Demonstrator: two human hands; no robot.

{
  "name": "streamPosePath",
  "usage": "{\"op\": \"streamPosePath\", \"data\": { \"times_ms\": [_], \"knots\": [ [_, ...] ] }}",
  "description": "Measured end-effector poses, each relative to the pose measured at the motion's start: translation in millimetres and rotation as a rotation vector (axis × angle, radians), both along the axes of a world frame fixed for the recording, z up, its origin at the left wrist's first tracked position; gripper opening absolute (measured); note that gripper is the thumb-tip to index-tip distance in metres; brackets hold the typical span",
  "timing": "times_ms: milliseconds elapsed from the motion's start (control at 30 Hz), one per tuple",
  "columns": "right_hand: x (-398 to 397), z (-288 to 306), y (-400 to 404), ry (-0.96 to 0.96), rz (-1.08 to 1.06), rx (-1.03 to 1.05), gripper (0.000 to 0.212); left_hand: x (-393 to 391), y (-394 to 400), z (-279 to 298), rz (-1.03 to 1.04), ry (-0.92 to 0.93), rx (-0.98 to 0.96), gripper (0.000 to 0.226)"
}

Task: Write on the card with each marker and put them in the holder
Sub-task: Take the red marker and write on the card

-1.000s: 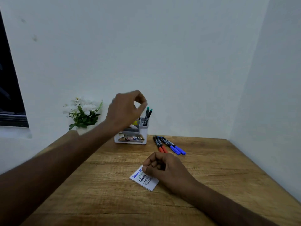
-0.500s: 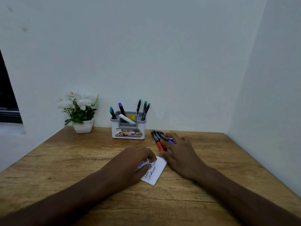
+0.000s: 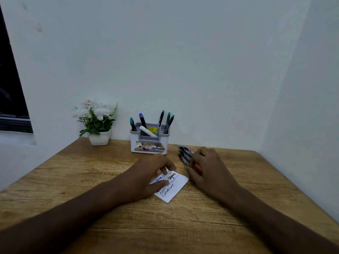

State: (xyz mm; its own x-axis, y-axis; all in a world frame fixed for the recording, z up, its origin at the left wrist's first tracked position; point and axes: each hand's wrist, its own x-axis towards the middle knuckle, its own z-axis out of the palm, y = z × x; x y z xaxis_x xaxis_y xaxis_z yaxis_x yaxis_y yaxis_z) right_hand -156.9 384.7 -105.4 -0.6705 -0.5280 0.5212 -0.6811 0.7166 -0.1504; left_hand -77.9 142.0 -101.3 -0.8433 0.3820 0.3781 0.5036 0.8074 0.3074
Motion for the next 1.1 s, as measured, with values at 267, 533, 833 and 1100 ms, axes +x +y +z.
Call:
{"op": "streamPosePath", "data": {
  "times_ms": [267, 533, 833, 1100],
  "knots": [
    [12, 7, -1, -0.058, -0.014, 0.039, 0.011, 3, 0, -6, -0.065, -0.030, 0.172, 0.027],
    [26, 16, -11, -0.063, 0.032, -0.291, 0.008, 2, 0, -9, -0.069, -0.048, 0.213, 0.022],
    [43, 6, -22, -0.764, 0.326, -0.847, 0.017, 5, 3, -8, -0.044, 0.057, 0.011, 0.036],
    [47, 3, -27, -1.090, 0.464, -1.083, 0.029, 0, -2, -10, 0.026, 0.076, 0.025, 0.048]
  ]
}}
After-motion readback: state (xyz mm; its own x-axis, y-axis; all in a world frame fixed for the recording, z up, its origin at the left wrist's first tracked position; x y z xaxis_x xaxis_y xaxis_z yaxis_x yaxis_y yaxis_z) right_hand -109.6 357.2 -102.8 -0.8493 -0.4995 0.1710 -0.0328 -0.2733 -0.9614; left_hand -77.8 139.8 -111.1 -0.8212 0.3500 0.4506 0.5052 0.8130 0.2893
